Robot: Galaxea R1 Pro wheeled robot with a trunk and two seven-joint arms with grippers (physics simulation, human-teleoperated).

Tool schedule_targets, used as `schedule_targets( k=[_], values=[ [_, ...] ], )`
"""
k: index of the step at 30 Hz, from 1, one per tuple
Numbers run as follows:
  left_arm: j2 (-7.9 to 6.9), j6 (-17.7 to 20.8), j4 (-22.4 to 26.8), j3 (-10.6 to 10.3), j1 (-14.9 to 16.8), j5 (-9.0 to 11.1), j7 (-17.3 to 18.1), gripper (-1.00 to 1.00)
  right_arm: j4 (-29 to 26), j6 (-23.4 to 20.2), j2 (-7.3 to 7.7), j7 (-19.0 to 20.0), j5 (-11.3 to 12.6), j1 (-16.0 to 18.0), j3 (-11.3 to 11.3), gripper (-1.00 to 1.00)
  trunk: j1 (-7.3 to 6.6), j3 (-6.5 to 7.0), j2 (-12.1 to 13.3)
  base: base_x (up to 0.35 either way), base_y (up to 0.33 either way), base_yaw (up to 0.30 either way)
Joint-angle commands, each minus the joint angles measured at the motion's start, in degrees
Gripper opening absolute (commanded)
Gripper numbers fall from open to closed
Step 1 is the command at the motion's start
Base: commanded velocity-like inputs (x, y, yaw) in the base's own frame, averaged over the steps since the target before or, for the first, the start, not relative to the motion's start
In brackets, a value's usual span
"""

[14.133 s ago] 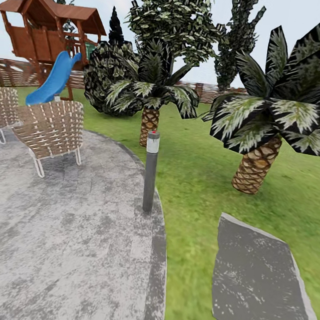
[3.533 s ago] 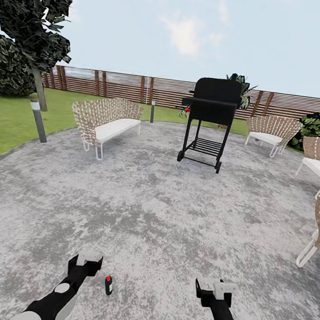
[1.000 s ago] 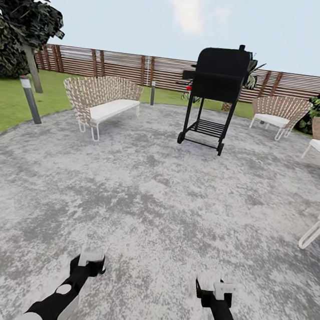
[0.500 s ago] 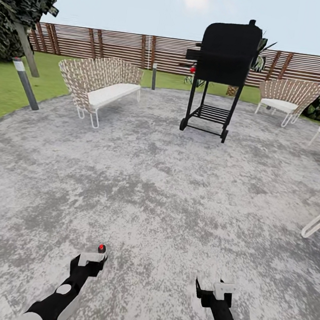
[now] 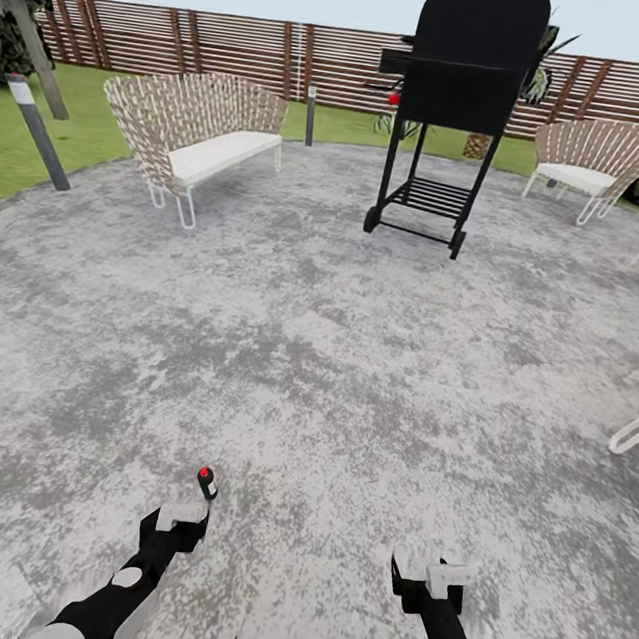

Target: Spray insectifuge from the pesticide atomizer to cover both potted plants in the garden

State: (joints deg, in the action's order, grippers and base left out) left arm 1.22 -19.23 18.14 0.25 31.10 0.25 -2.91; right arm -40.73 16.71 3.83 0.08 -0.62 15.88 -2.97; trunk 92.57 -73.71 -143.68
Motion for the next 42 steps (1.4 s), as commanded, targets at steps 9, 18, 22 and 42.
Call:
schedule_targets(
  k=[9,18,22,42],
  values=[
    [0.01,-0.2,0.0,0.0,0.0,0.3,-0.2,1.0,0.0,0.2,0.04,0.0,-0.1,0.0,-0.1,1.0,0.22,-2.86,-0.1,0.0,0.0,0.0],
    [0.01,-0.2,-0.1,0.0,0.0,0.3,-0.2,1.0,0.0,0.2,0.04,0.0,0.0,0.0,-0.1,1.0,0.29,-4.1,-0.2,0.0,0.0,0.0],
    [0.01,-0.2,0.0,0.0,0.0,0.3,-0.2,1.0,-0.1,0.2,0.04,0.0,0.0,0.0,-0.1,1.0,0.29,-4.13,-0.2,0.027,0.0,0.0],
    [0.01,-0.2,-0.1,-0.1,0.0,0.3,-0.2,1.0,-0.1,0.2,0.04,0.0,0.0,0.0,-0.2,1.0,0.29,-4.13,-0.2,0.143,0.0,0.0]
  ],
)
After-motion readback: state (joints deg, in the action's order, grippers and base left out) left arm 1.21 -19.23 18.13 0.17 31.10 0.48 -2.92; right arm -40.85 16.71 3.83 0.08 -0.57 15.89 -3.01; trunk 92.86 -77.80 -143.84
